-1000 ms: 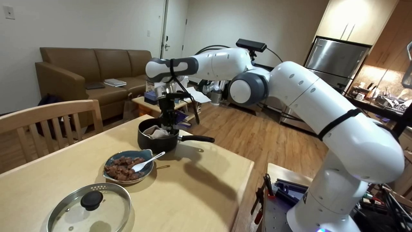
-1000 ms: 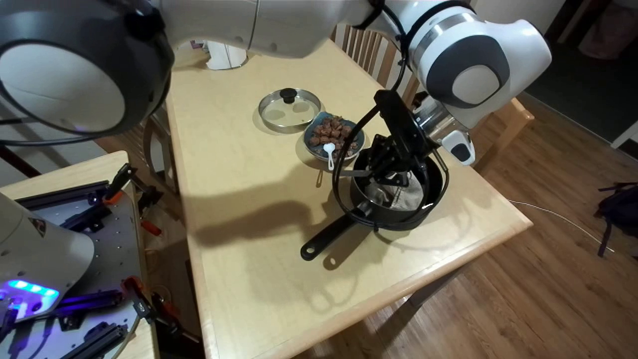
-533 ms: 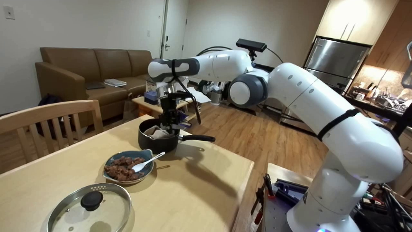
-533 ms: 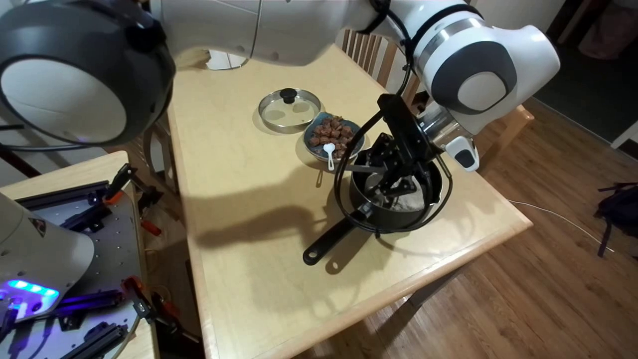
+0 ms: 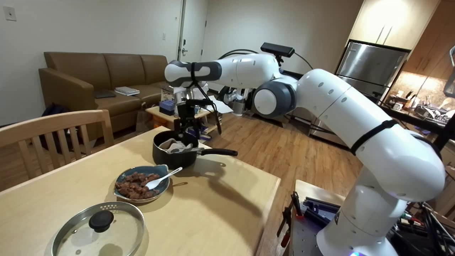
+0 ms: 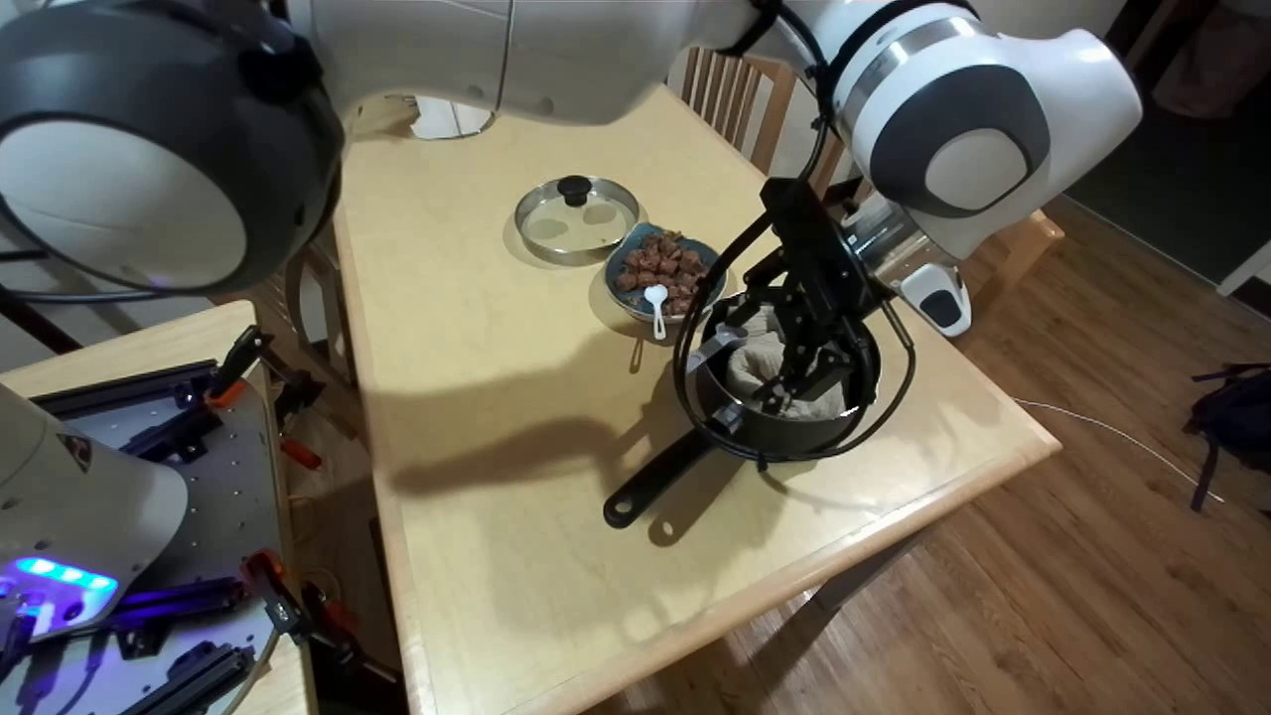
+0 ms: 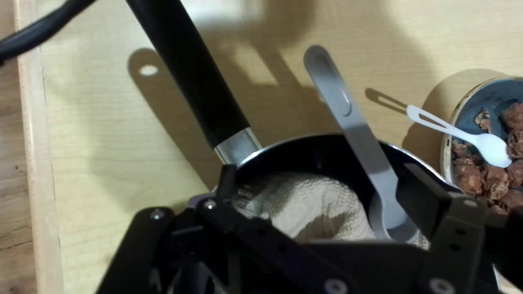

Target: Remove the glass lid from the black pot on the right, place the grey measuring spoon inside the black pot

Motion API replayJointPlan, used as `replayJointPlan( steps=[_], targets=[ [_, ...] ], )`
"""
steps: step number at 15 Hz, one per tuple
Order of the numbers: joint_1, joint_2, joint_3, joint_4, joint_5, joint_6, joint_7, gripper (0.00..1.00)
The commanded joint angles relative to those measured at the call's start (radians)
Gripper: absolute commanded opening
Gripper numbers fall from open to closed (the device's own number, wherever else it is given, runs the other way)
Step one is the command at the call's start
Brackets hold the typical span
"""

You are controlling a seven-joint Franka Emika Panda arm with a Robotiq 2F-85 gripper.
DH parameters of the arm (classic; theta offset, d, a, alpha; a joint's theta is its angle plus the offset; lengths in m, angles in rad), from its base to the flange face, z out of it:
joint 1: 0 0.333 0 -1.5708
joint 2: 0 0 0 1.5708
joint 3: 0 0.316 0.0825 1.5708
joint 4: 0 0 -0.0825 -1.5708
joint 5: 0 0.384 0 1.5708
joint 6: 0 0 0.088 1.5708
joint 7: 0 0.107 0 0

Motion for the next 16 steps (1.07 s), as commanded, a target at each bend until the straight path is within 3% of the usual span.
replayJointPlan(
  steps=[1,8,11,16],
  targets=[
    [-0.006,0.001,0.0,0.035,0.02,-0.02,0.069,1.0],
    [0.059,-0.113,-0.046,0.008,-0.023,-0.029,0.328,1.0],
    [0.1,-0.174,-0.085,-0.019,-0.033,0.047,0.437,1.0],
    [0.161,-0.229,-0.129,-0.126,-0.042,0.088,0.493,1.0]
  ],
)
